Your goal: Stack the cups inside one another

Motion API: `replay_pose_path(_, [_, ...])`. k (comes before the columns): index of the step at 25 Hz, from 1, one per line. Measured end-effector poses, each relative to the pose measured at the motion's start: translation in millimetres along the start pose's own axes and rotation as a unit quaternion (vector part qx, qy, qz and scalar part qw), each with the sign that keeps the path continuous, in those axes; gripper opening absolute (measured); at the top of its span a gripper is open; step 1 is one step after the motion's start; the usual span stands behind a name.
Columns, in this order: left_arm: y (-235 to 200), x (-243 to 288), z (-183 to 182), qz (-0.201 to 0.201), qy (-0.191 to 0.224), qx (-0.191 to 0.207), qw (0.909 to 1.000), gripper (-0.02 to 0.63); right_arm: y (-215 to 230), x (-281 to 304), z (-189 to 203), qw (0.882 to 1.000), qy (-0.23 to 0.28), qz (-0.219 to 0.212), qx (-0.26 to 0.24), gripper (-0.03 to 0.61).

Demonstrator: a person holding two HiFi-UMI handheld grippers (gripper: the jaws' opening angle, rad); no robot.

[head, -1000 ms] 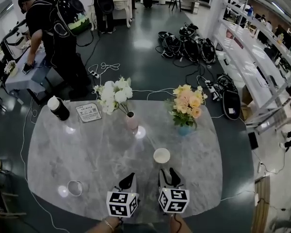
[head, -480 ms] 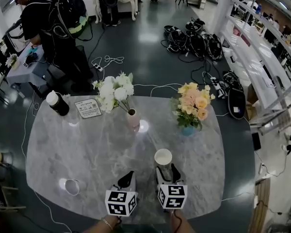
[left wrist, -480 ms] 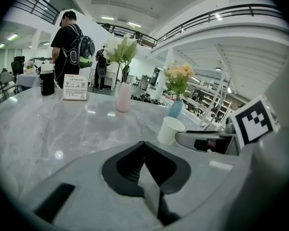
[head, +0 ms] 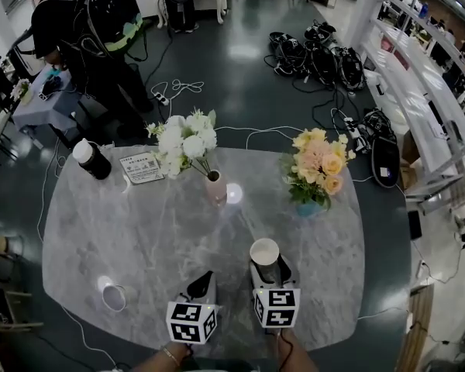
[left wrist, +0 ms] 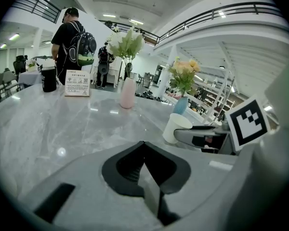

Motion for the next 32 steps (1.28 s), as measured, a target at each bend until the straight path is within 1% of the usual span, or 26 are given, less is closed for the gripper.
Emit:
replay_pose_path(8, [-3, 4, 2, -0.002, -0.011, -0.004, 0.9999, -0.005, 1, 10, -4, 1.0, 0.005, -0.012, -0.012, 0.253])
replay_pose_path(16, [-6, 7, 2, -0.002, -0.011, -0.003, 0.9999, -0.005, 3, 13, -6, 1.0, 0.009, 0.007, -0.016, 0.252])
replay_pose_path(22, [-6, 4, 1, -0.004, -0.011, -0.002, 0.9999, -0.005, 4, 9, -10, 1.0, 0.021, 0.008, -0.01, 0.252])
replay_pose_path(32, [-3, -5, 0, 0.0, -0.001, -0.003, 1.0, -0.005, -6, -2, -15, 1.0, 0.025, 0.005, -0.013, 0.252])
Point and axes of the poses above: the fingertips, and each gripper's own axes: x forward along the fingers, y to its right, z out of its underside, the point moved 7 cm from there along -x, backward along the fingers, and after that the axes turned 2 degrees about z, right-handed, at the moved point
